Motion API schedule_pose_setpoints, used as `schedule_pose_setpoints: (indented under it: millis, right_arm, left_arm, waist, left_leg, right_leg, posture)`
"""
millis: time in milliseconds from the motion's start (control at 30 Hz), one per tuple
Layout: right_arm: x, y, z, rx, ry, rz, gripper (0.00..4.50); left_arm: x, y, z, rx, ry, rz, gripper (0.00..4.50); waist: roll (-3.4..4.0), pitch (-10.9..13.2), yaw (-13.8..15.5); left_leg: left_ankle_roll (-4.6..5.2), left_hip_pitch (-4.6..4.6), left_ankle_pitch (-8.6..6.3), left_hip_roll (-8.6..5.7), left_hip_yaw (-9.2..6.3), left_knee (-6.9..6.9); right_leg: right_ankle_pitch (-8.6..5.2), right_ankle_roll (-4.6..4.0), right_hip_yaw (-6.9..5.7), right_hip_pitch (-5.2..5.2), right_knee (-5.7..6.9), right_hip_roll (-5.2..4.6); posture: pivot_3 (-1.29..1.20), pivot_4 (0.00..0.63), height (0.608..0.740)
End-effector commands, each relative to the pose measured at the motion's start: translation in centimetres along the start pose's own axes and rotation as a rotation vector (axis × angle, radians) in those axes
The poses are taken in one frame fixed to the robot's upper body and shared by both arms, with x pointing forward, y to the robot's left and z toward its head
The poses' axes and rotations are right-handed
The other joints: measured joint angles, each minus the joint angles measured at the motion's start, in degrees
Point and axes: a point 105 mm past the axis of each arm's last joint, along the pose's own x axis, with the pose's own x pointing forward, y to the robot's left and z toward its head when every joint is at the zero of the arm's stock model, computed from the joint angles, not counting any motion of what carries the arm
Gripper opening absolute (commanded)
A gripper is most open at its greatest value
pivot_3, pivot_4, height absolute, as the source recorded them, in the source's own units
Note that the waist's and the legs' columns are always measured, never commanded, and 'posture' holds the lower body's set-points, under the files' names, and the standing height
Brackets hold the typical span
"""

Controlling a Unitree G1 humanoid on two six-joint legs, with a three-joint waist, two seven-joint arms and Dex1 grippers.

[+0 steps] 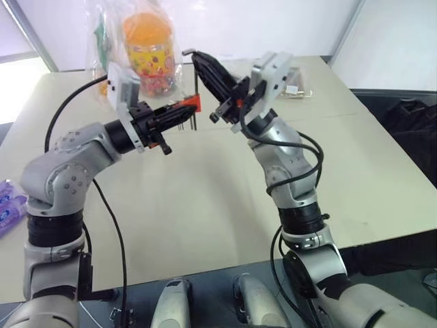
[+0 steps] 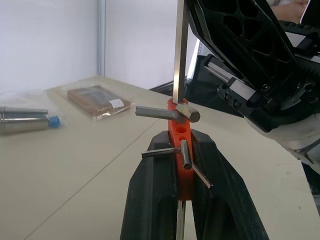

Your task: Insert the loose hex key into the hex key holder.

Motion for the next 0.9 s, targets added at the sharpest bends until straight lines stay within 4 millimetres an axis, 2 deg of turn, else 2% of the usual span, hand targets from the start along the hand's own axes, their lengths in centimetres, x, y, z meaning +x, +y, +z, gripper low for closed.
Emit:
schedule_pose_setpoints:
  millis: [33,233,267,300,333,500,633,733,800,900]
  right_arm:
    - [0.3,0.1,1.2,-0.035,-0.038,0.011,0.03]
    - [0.2,0.5,0.7,-0.027,-0.015,0.032,0.03]
    - [0.1,0.6,0.6,-0.022,-0.012,0.037,0.76]
    - [0.0,0.7,0.5,-0.018,-0.009,0.042,1.04]
    - [-0.1,0.9,0.4,-0.013,-0.001,0.048,1.5]
    - [-1.5,0.9,0.1,0.003,0.042,0.06,4.06]
    - [-7.6,-0.9,-0.9,-0.015,0.217,0.013,4.06]
    - [-11.6,-1.6,-1.4,-0.039,0.34,-0.037,4.06]
    - [-13.3,-1.8,-1.1,-0.057,0.39,-0.065,4.06]
    - [-14.6,-2.0,-0.4,-0.084,0.434,-0.095,4.06]
  left_arm:
    - [0.0,-0.6,1.7,0.06,-0.052,-0.025,0.0]
    - [0.1,-0.6,1.7,0.062,-0.052,-0.025,0.0]
    - [0.1,-0.6,1.7,0.063,-0.052,-0.025,0.0]
    - [0.1,-0.6,1.7,0.063,-0.052,-0.025,0.0]
    - [0.1,-0.6,1.7,0.063,-0.052,-0.025,0.0]
    - [0.1,-0.6,1.7,0.062,-0.053,-0.025,0.0]
    - [0.1,-0.8,1.1,0.035,-0.052,-0.014,0.0]
    - [0.2,-0.6,-0.3,-0.023,-0.032,0.012,0.0]
    - [0.3,-0.6,-1.6,-0.077,-0.016,0.024,0.0]
    - [0.7,-1.3,-4.1,-0.169,0.021,0.002,0.0]
  waist:
    - [0.0,0.0,0.0]
    - [0.0,0.0,0.0]
    - [0.0,0.0,0.0]
    - [0.0,0.0,0.0]
    - [0.0,0.0,0.0]
    - [0.0,0.0,0.1]
    - [-0.02,0.0,0.9]
    - [-0.01,0.0,1.3]
    - [0.02,0.0,1.4]
    - [0.03,0.0,1.2]
  left_leg:
    - [0.0,0.0,0.0,0.0,0.0,0.0]
    - [0.0,0.0,0.0,0.0,0.0,0.0]
    - [0.0,0.0,0.0,0.0,0.0,0.0]
    - [0.0,0.0,0.0,0.0,0.0,0.0]
    - [0.0,0.0,0.0,0.0,0.0,0.0]
    - [0.0,-0.01,0.0,0.0,0.0,0.0]
    - [0.0,-0.04,0.0,-0.02,-0.05,-0.02]
    - [0.02,-0.06,-0.01,-0.05,0.02,-0.02]
    - [0.02,-0.04,-0.01,-0.04,0.03,-0.03]
    - [0.02,-0.01,-0.01,0.03,0.02,-0.01]
  right_leg:
    - [0.0,0.0,0.0,0.0,0.0,0.0]
    - [0.0,0.0,0.0,0.0,0.0,0.0]
    - [0.0,0.0,0.0,0.0,0.0,0.0]
    - [0.0,0.0,0.0,0.0,0.0,0.0]
    - [0.0,0.0,0.0,0.0,0.0,0.0]
    - [0.0,0.0,0.0,0.0,-0.02,0.0]
    - [-0.01,0.01,-0.08,0.07,-0.16,-0.06]
    - [-0.01,0.01,-0.05,0.08,-0.28,-0.09]
    - [-0.01,0.01,-0.02,0.07,-0.28,-0.06]
    - [-0.01,0.01,0.03,0.07,-0.27,0.07]
  posture:
    - [0.0,0.15,0.74]
    - [0.0,0.15,0.74]
    - [0.0,0.15,0.74]
    - [0.0,0.15,0.74]
    - [0.0,0.15,0.74]
    - [0.0,0.15,0.74]
    - [0.0,0.15,0.74]
    - [0.0,0.15,0.74]
    - [0.0,0.15,0.74]
    - [0.0,0.15,0.74]
